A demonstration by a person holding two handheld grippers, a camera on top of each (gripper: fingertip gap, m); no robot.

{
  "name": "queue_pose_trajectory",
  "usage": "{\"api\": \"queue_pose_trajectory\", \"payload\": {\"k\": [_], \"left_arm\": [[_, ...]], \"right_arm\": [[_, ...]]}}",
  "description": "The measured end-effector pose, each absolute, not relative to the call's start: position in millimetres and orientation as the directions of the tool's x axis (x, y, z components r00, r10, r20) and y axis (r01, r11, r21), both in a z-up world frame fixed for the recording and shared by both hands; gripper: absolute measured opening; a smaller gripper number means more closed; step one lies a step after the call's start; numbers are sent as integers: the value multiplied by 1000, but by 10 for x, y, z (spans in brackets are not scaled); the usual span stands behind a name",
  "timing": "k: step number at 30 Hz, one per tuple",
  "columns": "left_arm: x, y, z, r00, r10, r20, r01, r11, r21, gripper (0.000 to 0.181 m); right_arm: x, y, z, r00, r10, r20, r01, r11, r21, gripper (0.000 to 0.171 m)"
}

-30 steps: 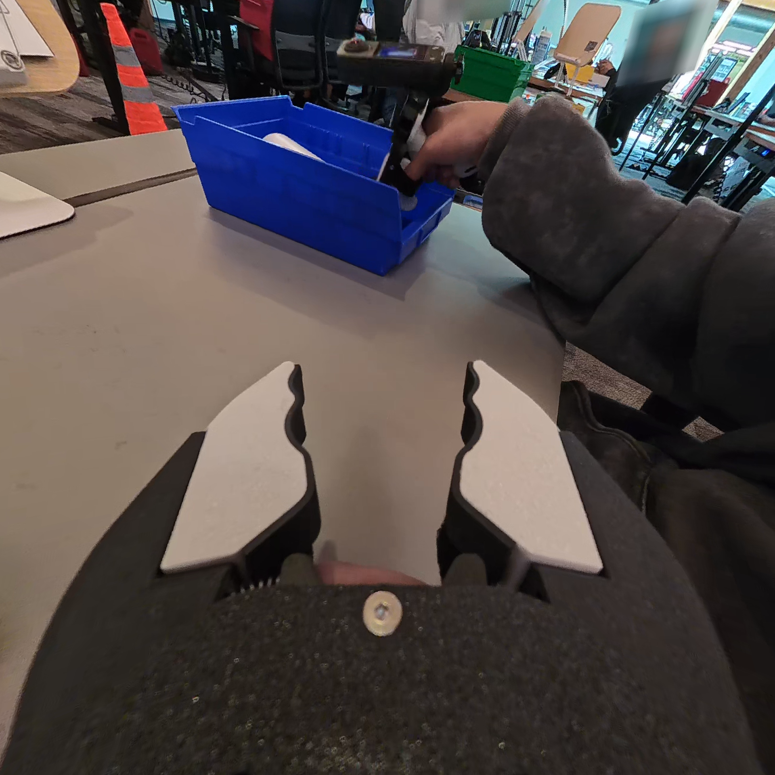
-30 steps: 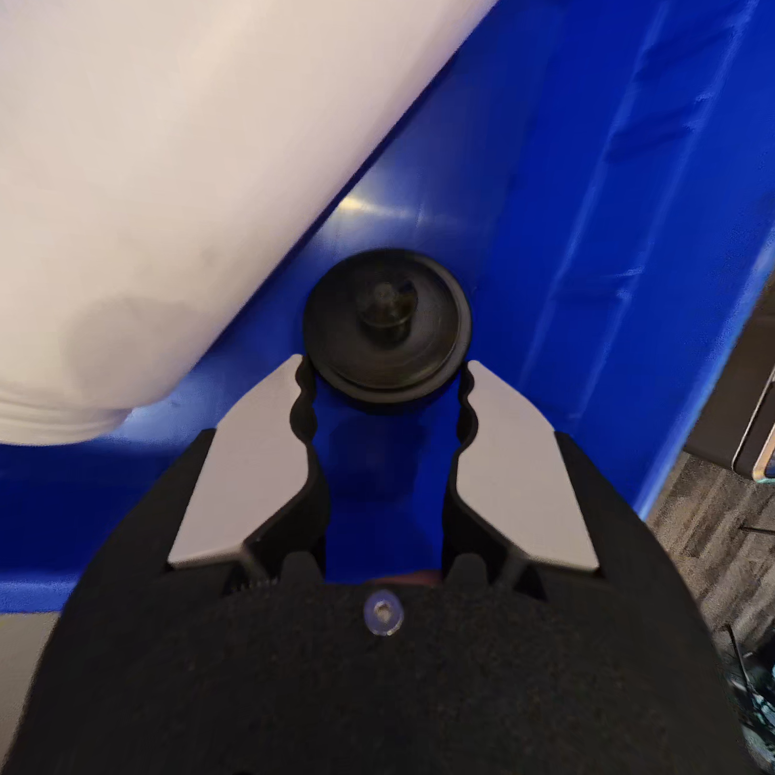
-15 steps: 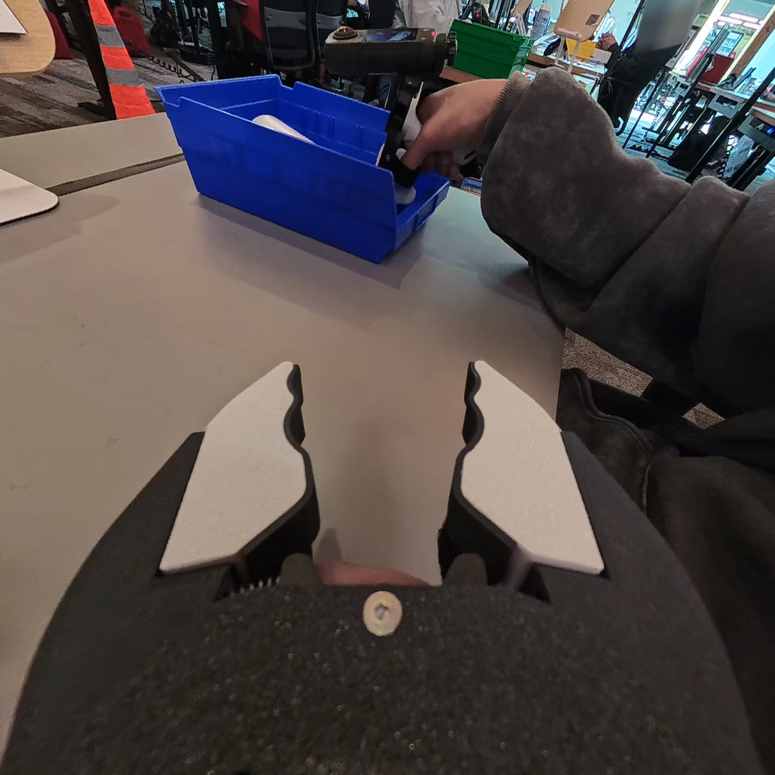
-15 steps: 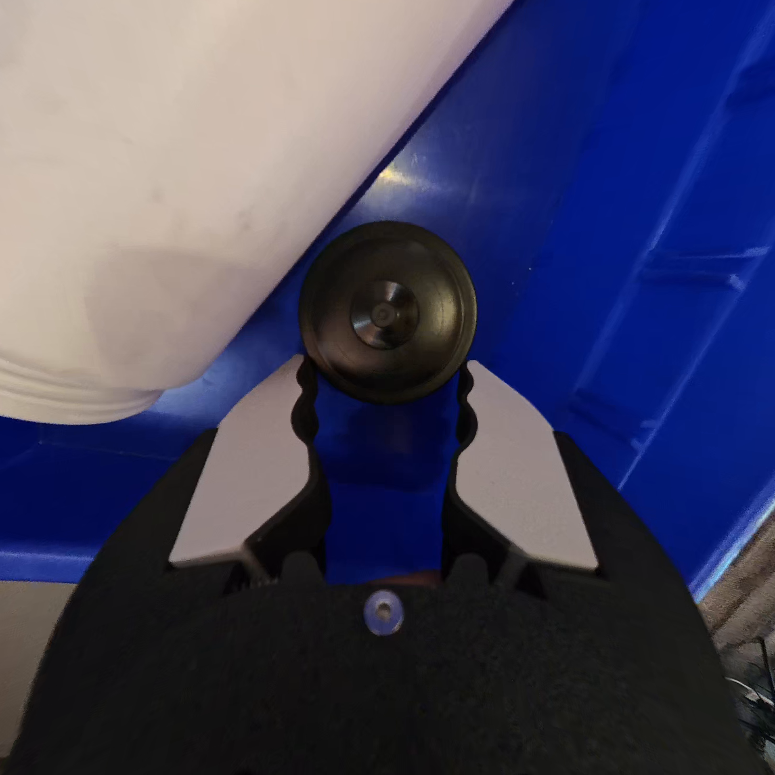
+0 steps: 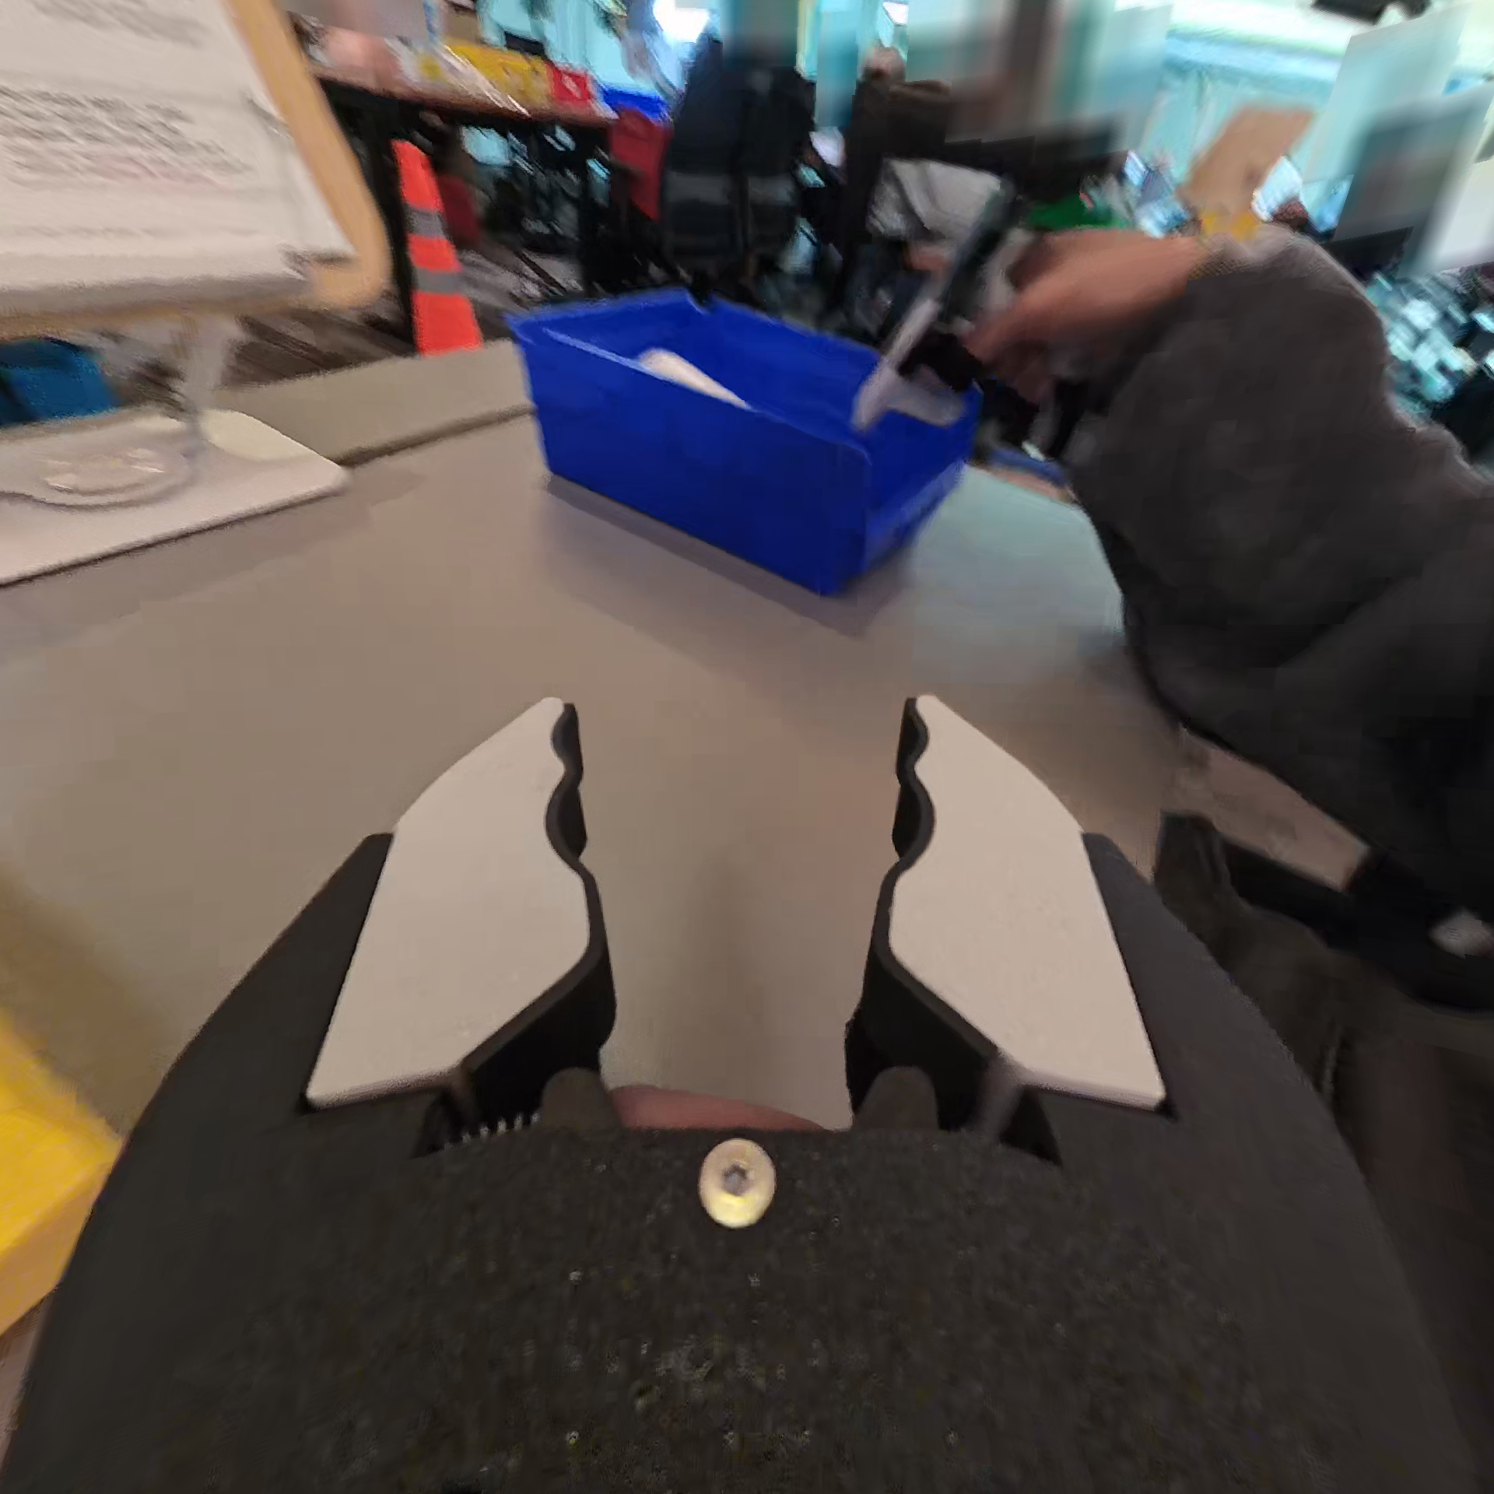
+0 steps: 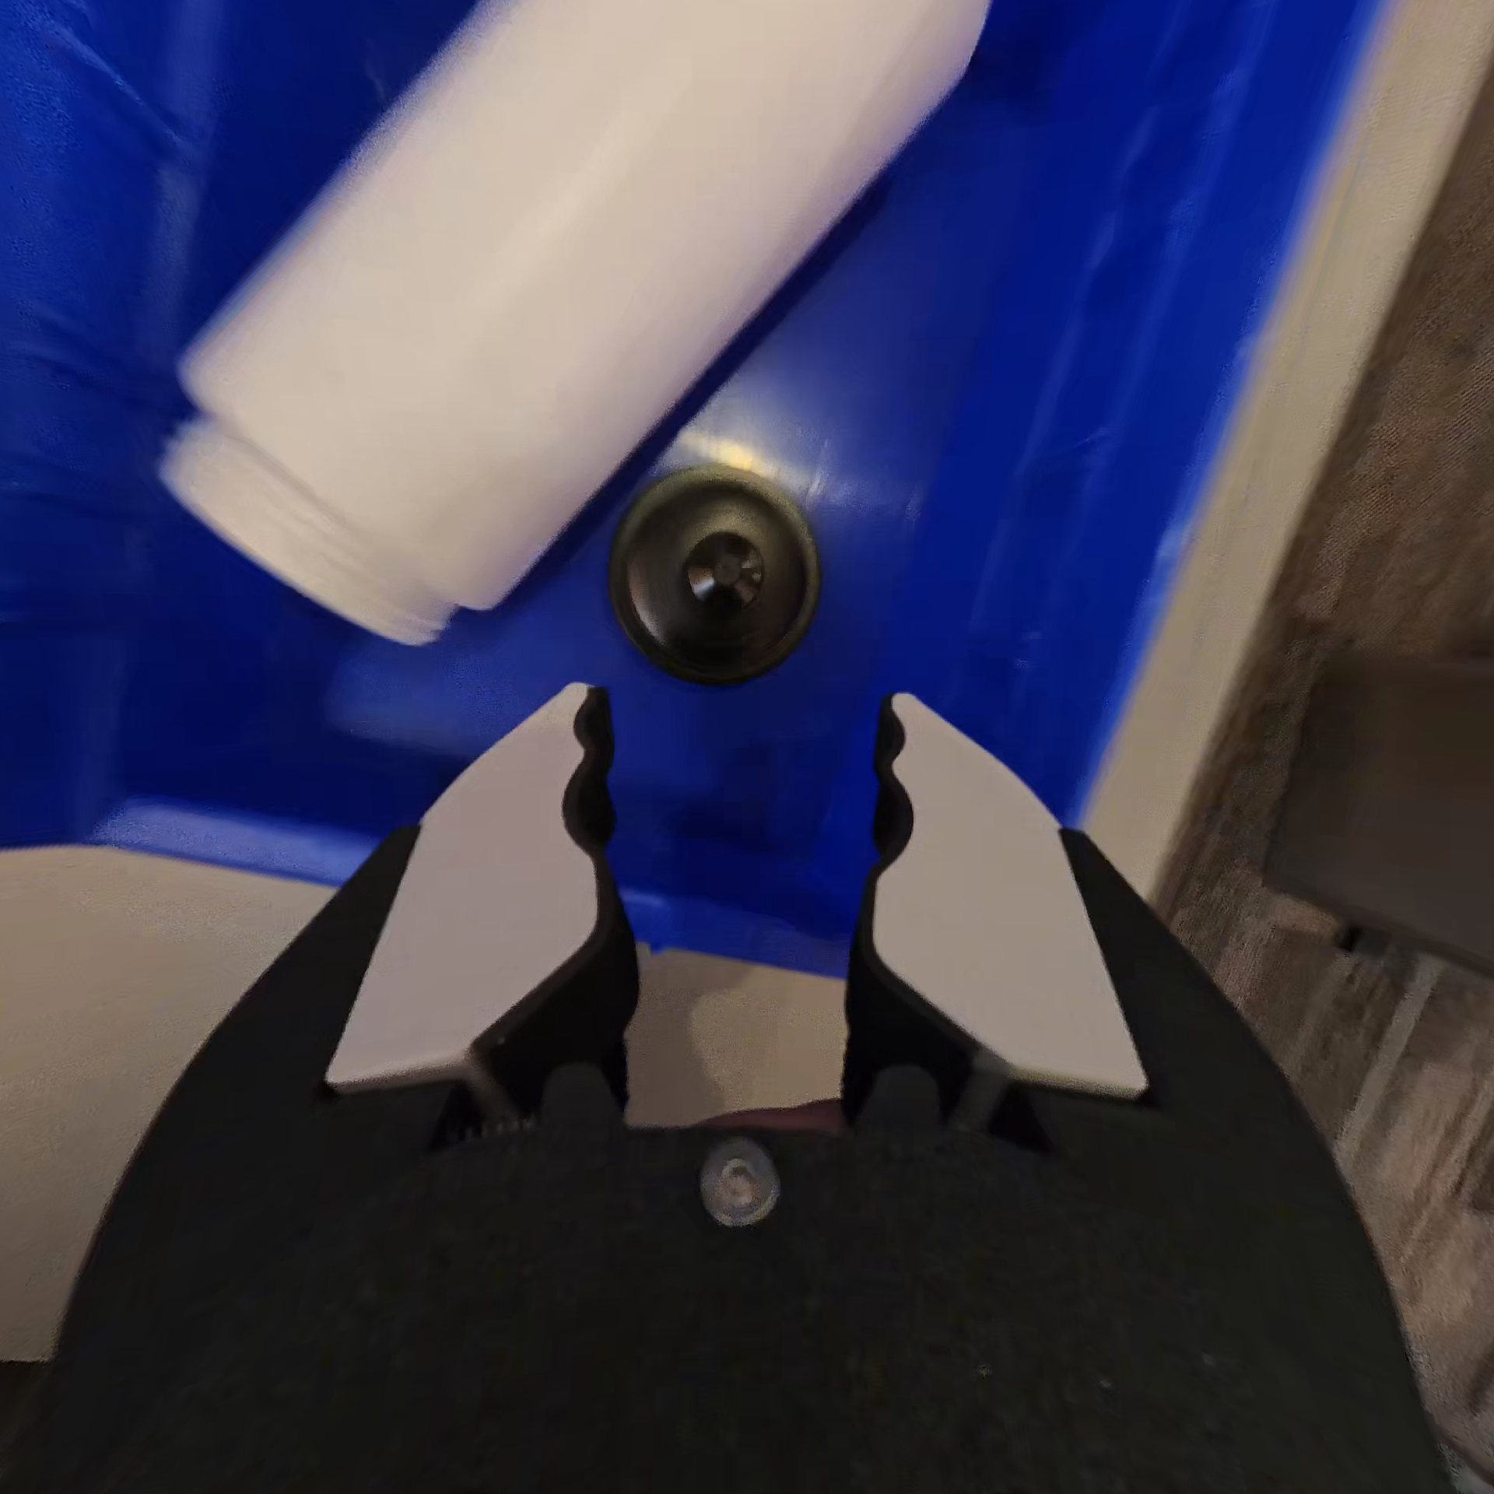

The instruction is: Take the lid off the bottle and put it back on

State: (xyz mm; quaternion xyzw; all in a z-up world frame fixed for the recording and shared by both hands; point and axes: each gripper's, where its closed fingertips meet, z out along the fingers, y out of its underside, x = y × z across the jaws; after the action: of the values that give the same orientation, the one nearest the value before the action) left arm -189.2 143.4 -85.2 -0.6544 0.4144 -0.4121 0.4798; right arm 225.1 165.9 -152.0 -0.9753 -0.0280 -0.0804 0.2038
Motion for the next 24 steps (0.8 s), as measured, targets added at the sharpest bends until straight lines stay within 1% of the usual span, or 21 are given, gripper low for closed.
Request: {"api": "queue_pose_trajectory", "payload": {"k": [2, 4, 6, 8, 10, 11, 13, 15, 18, 21, 24], "left_arm": [[-2141, 1657, -669, 482, -865, 140, -53, -188, -981, 68], [-2510, 1799, -525, 637, -758, 137, 29, -153, -988, 64], [-2942, 1858, -465, 762, -625, 171, 100, -148, -984, 58], [-3288, 1834, -498, 813, -536, 227, 152, -182, -971, 62], [-3619, 1865, -678, 876, -412, 251, 163, -237, -958, 64], [-3732, 1885, -787, 896, -363, 257, 163, -269, -949, 64], [-3808, 1931, -971, 910, -320, 264, 153, -332, -931, 65], [-3760, 1989, -1114, 916, -335, 219, 95, -350, -932, 65], [-3681, 2036, -1399, 928, -345, 139, -17, -413, -910, 65], [-3569, 2017, -1478, 913, -382, 144, -47, -449, -892, 66], [-3561, 2011, -1443, 913, -389, 121, -62, -426, -903, 66]], "right_arm": [[2160, 1650, -1092, 977, 6, 214, 125, -829, -545, 64], [1931, 1581, -753, 975, -3, 221, 157, -695, -701, 62], [1617, 1451, -578, 988, -37, 147, 109, -506, -855, 68], [1247, 1261, -614, 999, -27, 34, 24, -311, -950, 59], [1073, 1078, -827, 998, -52, 20, 7, -233, -973, 61], [1061, 1000, -974, 996, -86, 33, 12, -237, -971, 60], [1011, 930, -1198, 996, -87, 27, 3, -269, -963, 60], [1011, 954, -1273, 997, -74, 4, -17, -287, -958, 61], [1097, 1016, -1345, 996, -80, 29, 3, -308, -951, 62], [1129, 1005, -1374, 996, -83, 19, -8, -317, -948, 64], [1159, 991, -1353, 995, -94, 14, -15, -302, -953, 63]]}}
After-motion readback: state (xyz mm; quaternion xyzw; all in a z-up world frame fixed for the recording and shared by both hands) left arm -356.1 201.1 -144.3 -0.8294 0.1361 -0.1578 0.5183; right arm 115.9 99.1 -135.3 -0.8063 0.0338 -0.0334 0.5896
